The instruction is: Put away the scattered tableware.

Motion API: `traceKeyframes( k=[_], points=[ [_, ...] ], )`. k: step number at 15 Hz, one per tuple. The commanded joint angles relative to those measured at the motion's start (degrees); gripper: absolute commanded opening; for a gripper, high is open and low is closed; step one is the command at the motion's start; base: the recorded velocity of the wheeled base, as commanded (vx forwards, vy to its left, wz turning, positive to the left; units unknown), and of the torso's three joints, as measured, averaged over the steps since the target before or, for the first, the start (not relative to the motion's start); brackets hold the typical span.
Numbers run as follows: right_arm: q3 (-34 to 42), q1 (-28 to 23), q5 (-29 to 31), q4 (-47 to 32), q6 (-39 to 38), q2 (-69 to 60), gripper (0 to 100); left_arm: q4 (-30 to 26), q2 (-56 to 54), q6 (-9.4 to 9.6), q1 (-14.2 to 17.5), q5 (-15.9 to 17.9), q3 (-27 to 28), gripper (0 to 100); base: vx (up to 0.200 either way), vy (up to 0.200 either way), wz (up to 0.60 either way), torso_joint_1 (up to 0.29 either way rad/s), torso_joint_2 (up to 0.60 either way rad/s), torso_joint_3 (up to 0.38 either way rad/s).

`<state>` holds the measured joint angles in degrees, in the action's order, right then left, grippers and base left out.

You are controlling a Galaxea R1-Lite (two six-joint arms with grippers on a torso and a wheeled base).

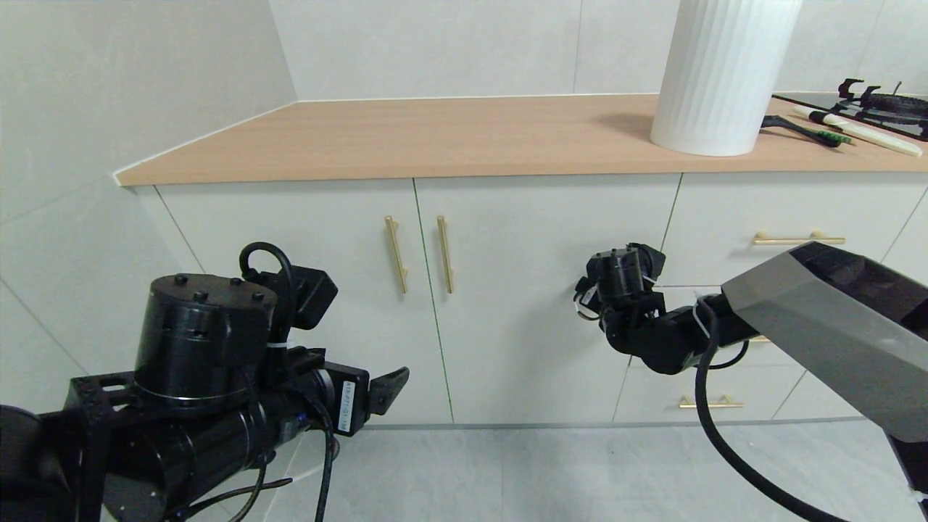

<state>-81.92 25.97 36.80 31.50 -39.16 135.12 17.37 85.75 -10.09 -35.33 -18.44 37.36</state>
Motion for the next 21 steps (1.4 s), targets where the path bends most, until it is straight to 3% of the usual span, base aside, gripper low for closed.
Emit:
traceKeyframes(
  k=[1, 5, 7, 12, 15, 19, 21],
  points=[
    [5.1, 1.98, -2.09, 0.14, -0.04, -4.95, 100, 0.03, 0.21, -0.01, 0.0, -0.01, -0.01, 100, 0.0, 0.0, 0.0, 0.0, 0.0, 0.0],
    [26.55, 4.97, -26.08, 0.05, 2.86, -22.88, 100, 0.03, 0.03, -0.01, 0.0, -0.01, -0.01, 100, 0.0, 0.0, 0.0, 0.0, 0.0, 0.0],
    [31.91, 4.71, -32.58, 0.05, 8.13, -28.68, 100, 0.03, 0.03, -0.01, 0.0, -0.01, -0.01, 100, 0.0, 0.0, 0.0, 0.0, 0.0, 0.0],
    [37.36, 4.62, -30.56, 0.05, 14.37, -41.6, 100, 0.03, -2.34, 0.07, 1.05, -0.01, 0.08, 100, 0.0, 0.0, 0.0, 0.0, 0.0, 0.0],
    [45.97, 2.69, -29.77, -0.56, 24.83, -61.12, 100, 0.03, -8.93, 0.16, 3.42, -0.01, 0.52, 100, 0.0, 0.0, 0.0, 0.0, 0.0, 0.0],
    [55.73, -2.24, -24.5, -1.27, 30.37, -78.52, 100, -0.32, -21.06, 0.69, 8.43, -0.01, -2.21, 100, 0.0, 0.0, 0.0, 0.0, 0.0, 0.0],
    [59.42, -7.33, -24.41, -5.05, 33.62, -92.14, 100, -0.76, -33.28, 3.06, 14.76, 0.08, -6.34, 100, 0.0, 0.0, 0.0, 0.0, 0.0, 0.0]
  ],
)
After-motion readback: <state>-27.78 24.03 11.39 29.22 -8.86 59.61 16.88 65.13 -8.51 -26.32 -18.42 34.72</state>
